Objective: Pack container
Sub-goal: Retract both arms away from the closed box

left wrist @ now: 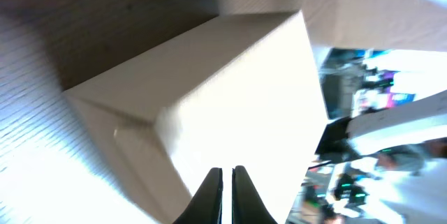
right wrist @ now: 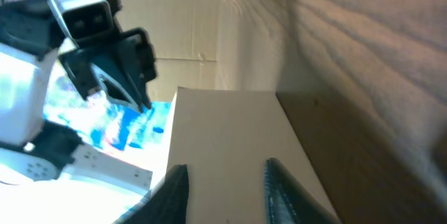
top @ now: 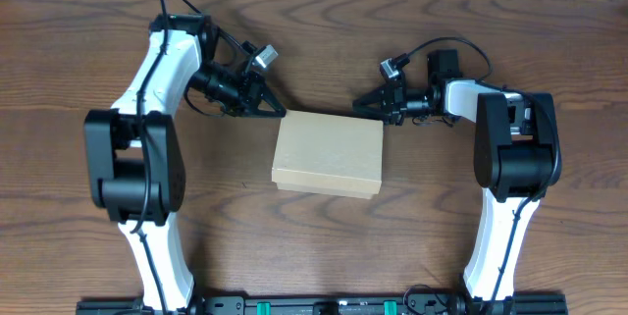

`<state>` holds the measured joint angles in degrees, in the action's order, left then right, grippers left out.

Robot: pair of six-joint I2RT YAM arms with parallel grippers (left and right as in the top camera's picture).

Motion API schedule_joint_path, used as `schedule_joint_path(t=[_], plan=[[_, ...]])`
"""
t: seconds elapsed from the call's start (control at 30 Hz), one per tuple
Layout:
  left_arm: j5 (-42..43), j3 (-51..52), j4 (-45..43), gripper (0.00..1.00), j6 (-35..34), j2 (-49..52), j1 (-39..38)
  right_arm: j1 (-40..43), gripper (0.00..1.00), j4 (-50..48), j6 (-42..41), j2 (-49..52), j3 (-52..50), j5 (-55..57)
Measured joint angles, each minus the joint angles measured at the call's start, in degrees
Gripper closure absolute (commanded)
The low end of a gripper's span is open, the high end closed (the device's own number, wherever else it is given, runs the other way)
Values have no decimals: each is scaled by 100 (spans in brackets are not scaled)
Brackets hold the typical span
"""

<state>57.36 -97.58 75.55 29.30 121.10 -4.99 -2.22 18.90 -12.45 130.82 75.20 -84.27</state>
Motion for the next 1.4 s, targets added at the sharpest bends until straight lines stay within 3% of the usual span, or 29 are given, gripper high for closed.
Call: schedule_joint_path(t=[0.03, 0.07, 0.1, 0.13, 0.27, 0.3, 0.37, 0.47, 0.67, 0.73, 0.8, 0.93, 1.0, 1.23, 1.4], plan=[[-153, 0, -9, 88, 52, -109, 0, 11, 41, -87, -28, 0, 0, -2], [-352, 0, -48, 77, 90, -245, 0, 15, 39, -199, -37, 0, 0, -7], [-549, 0, -103, 59, 122, -393, 0, 15, 39, -323, -37, 0, 0, -17], [-728, -4, -170, 53, 122, -525, 0, 17, 41, -485, -63, 0, 0, -48], [-1416, -9, -339, 50, 221, -1043, 0, 55, 38, -1620, -511, 2, 7, -221], [-1550, -9, -369, 40, 227, -1141, 2, 55, 37, -2020, -734, 4, 11, -249], [-1845, -9, -387, 35, 240, -1294, 2, 59, 41, -2809, -1196, 4, 20, -286], [-2448, -11, -391, 32, 166, -1408, 2, 59, 55, -4419, -2144, 4, 46, -337], [-4253, -11, -557, 23, -522, -1419, 37, 33, 60, -8395, -4468, -24, 76, -426], [-4614, -11, -664, 20, -756, -1419, 111, -4, 48, -9766, -5335, -63, 81, -431], [-4774, -11, -730, 20, -922, -1421, 210, -42, 46, -10642, -6017, -107, 81, -424], [-4876, -11, -748, 20, -1082, -1419, 343, -63, 47, -10461, -6714, -153, 81, -433], [-4878, -11, -748, 21, -1139, -1419, 365, -42, 54, -9796, -6798, -153, 81, -431], [-4708, -11, -822, 21, -1147, -1421, 358, 149, 54, -5228, -5866, 120, 83, -310], [-4682, -11, -831, 21, -1147, -1497, 358, 306, 52, -4065, -5401, 302, 57, 92]])
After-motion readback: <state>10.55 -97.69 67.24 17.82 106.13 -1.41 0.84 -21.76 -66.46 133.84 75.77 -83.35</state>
